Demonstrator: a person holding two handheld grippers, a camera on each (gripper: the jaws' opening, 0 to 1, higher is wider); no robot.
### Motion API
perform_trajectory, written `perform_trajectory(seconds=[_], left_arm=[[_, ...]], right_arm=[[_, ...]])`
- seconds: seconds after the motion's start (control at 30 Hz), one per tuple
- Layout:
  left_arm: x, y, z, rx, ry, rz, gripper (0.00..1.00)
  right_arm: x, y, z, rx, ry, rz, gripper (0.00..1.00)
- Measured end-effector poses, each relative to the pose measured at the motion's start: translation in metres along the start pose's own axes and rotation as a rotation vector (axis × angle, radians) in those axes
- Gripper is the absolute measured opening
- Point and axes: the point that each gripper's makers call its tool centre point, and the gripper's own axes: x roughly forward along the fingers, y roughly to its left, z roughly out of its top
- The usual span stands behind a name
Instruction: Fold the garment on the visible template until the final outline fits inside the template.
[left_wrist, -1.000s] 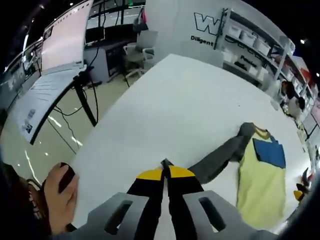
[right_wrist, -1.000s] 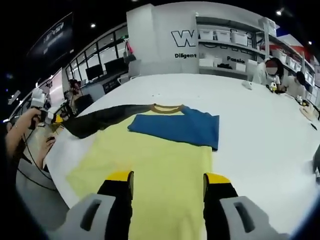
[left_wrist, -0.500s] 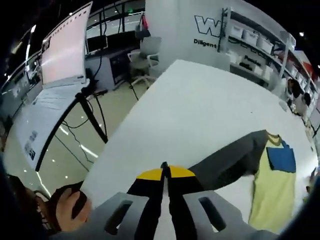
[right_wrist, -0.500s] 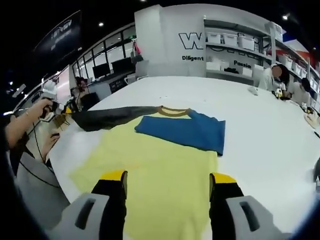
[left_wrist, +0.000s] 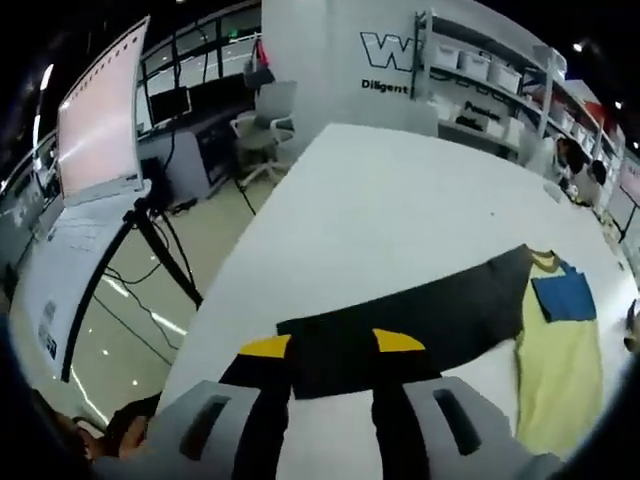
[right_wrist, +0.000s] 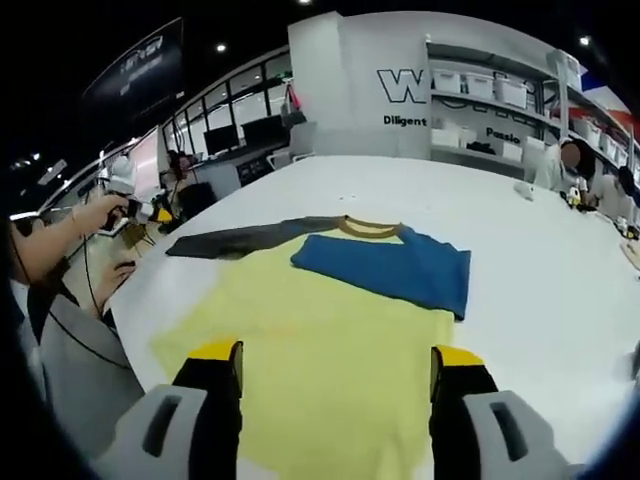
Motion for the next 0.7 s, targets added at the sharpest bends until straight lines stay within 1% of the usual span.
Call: perform_trajectory(seconds=[0.03,0.07,0.17,0.23,0.33,0.37,0.47,0.57,0.63,0.7], left_arm=[[0.002,-0.001,-0.005,0.000,0.008,-0.007,0.37],[0.004,-0.001,-0.015,-0.007,0.041,-0.015,0.38],[0.007,-0.002,-0.027,-0.016,0.054,-0.018,0.40],[0.007,-0.002,-0.031,-0.015,0.057,-0.016,0.41],[0.011,-0.001,-0.038,-0.014,0.058,-0.009,0.38],[0.012,0.001,-0.041,-0.025,0.065,-0.002,0.37],[0.015,0.001,-0.044,-0.048,0.069,-0.003,0.36],[0.017,0.001,-0.046,-0.063,0.074,-0.001,0.31],[0.018,0.001,-0.047,-0.074,0.077,-0.001,0.30],[0.019,0.000,-0.050,-0.090,0.093,0.002,0.30]], right_arm=[[0.000,0.000,0.000,-0.003,0.002,-0.001,0.75],[0.000,0.000,-0.001,-0.005,0.003,-0.001,0.75],[0.000,0.000,-0.003,-0.004,0.011,-0.003,0.76],[-0.001,-0.001,-0.004,-0.003,0.015,-0.004,0.75],[-0.001,-0.002,-0.004,-0.001,0.015,-0.011,0.75],[-0.001,-0.003,-0.003,0.002,0.012,-0.013,0.75],[-0.001,-0.004,-0.003,0.004,0.012,-0.016,0.75],[-0.002,-0.005,-0.004,0.004,0.014,-0.019,0.75],[-0.002,-0.006,-0.005,0.007,0.017,-0.021,0.75],[-0.003,-0.007,-0.006,0.010,0.019,-0.025,0.75]])
